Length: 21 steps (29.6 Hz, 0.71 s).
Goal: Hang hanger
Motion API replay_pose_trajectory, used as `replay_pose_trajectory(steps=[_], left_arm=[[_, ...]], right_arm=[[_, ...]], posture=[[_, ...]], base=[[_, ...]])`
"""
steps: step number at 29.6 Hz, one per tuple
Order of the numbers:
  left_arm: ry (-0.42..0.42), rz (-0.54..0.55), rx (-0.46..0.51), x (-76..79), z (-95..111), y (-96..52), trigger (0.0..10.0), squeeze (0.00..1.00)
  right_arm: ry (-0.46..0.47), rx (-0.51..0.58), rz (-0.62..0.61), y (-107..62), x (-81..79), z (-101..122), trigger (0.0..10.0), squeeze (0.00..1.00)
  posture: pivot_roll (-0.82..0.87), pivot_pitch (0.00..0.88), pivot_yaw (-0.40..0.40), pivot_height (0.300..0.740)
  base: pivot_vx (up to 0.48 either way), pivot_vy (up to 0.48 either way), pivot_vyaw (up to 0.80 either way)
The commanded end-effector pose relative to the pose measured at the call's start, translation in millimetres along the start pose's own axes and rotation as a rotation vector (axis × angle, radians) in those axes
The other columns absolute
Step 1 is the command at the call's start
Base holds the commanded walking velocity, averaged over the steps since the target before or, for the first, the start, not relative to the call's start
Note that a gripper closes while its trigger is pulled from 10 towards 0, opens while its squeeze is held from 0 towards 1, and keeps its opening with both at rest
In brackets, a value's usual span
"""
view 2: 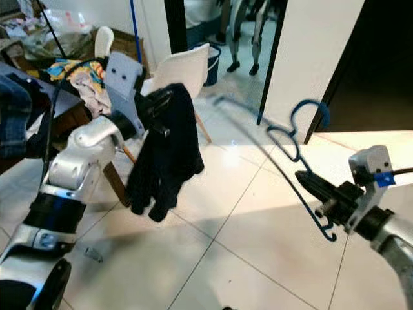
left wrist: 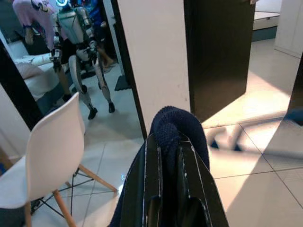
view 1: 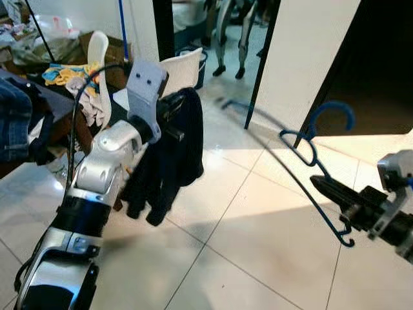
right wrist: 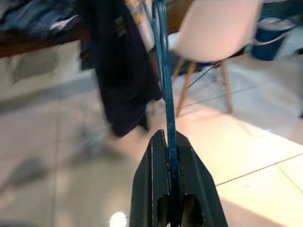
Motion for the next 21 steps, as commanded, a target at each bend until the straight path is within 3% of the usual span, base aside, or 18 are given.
replay_pose_trajectory(steps=[1,6,7,10,15,21], left_arm=[[0.064,-0.034,0.039,-0.5,9.2,0.5,10.0,0.0],[0.1,-0.043,0.041,-5.8,8.5,-0.3,10.0,0.0],[0.146,-0.062,0.041,-9.0,10.2,-1.9,10.0,0.0],[0.16,-0.084,0.054,-8.4,13.1,-2.2,10.0,0.0],[0.153,-0.114,0.082,-3.0,18.3,-1.2,10.0,0.0],[0.089,-0.196,0.175,15.7,36.5,3.3,10.0,0.0]], right_arm=[[-0.032,-0.024,0.046,-5.8,-4.4,6.2,10.0,0.0],[-0.063,-0.05,0.088,-6.8,-8.4,10.8,10.0,0.0],[-0.086,-0.061,0.148,-2.0,-18.0,14.9,10.0,0.0],[-0.103,-0.062,0.154,2.9,-20.0,17.1,10.0,0.0],[-0.116,-0.078,0.131,7.9,-18.2,16.3,10.0,0.0],[-0.113,-0.109,0.069,19.6,-15.6,13.1,10.0,0.0]], posture=[[-0.01,0.12,0.013,0.74],[-0.01,0.117,0.015,0.74],[-0.01,0.114,0.014,0.74],[-0.01,0.111,0.013,0.74],[-0.01,0.106,0.015,0.74],[-0.01,0.099,0.019,0.74]], base=[[0.0,0.0,0.0],[0.0,0.0,0.0],[0.0,0.0,0.0],[0.0,0.0,0.0],[0.0,0.0,0.0],[0.0,0.0,0.0]])
Point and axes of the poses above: a point about 5 cm out from each wrist's last joint towards the gripper, its own y axis pointing out of the wrist towards the gripper, its own z axis along the axis of the wrist's last joint, x = y × z, the point moved 1 cm from there along y, pointing out of the wrist towards the gripper, and after that the axes turned 2 degrees about y, right-handed, at the moved point
